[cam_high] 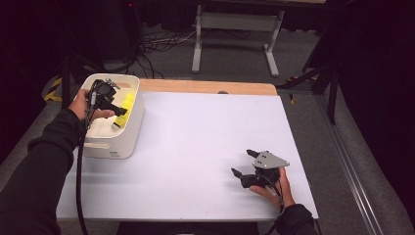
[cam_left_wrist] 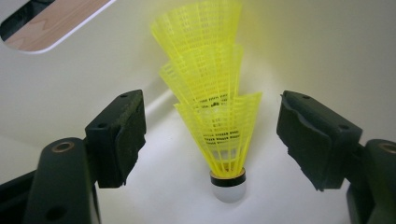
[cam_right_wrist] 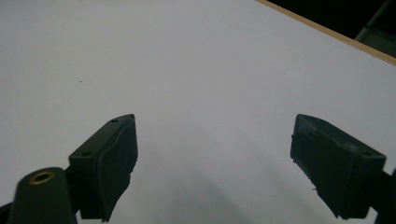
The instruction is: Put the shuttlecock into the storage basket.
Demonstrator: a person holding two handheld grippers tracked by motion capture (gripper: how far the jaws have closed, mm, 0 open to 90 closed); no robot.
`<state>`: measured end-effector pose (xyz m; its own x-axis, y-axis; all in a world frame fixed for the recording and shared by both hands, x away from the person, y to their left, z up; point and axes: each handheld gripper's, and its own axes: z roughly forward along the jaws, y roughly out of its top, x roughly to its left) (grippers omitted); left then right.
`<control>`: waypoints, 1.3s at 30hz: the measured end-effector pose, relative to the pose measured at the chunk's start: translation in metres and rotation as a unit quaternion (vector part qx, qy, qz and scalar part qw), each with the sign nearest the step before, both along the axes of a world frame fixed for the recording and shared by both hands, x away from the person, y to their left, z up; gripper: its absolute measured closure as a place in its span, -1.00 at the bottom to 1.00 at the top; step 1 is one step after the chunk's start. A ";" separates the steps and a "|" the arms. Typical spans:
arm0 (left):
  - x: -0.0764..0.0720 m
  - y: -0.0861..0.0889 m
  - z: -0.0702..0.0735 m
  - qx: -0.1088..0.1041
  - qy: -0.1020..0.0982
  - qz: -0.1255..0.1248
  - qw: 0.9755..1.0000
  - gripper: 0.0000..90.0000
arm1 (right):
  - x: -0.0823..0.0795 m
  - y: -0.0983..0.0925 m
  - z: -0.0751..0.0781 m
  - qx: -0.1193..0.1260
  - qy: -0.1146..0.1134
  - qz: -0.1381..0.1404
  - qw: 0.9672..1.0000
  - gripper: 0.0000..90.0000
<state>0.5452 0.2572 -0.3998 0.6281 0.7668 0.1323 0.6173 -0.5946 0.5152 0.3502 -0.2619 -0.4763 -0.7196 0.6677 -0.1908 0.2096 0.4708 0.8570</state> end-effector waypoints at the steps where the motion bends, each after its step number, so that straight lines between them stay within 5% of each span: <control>1: 0.000 0.000 0.001 0.005 -0.004 -0.004 1.000 -0.48 | 0.000 0.000 0.000 0.000 0.001 0.000 1.000 -0.64; 4: -0.003 0.000 0.005 -0.003 -0.005 -0.017 1.000 -0.53 | -0.001 0.000 0.001 -0.001 -0.002 0.000 1.000 -0.64; 13: -0.017 0.004 0.024 -0.027 -0.074 -0.032 0.996 -0.47 | -0.004 0.000 0.003 -0.003 -0.010 0.001 1.000 -0.64; 16: -0.025 0.007 0.032 -0.043 -0.101 -0.027 0.994 -0.49 | -0.006 0.000 0.004 -0.004 -0.012 0.003 1.000 -0.64; 34: -0.057 0.008 0.041 -0.082 -0.164 -0.043 0.982 -0.65 | -0.011 0.002 0.008 -0.002 -0.020 0.001 1.000 -0.65; 39: -0.064 0.012 0.043 -0.097 -0.190 -0.036 0.976 -0.64 | -0.013 0.003 0.010 -0.001 -0.022 0.002 1.000 -0.64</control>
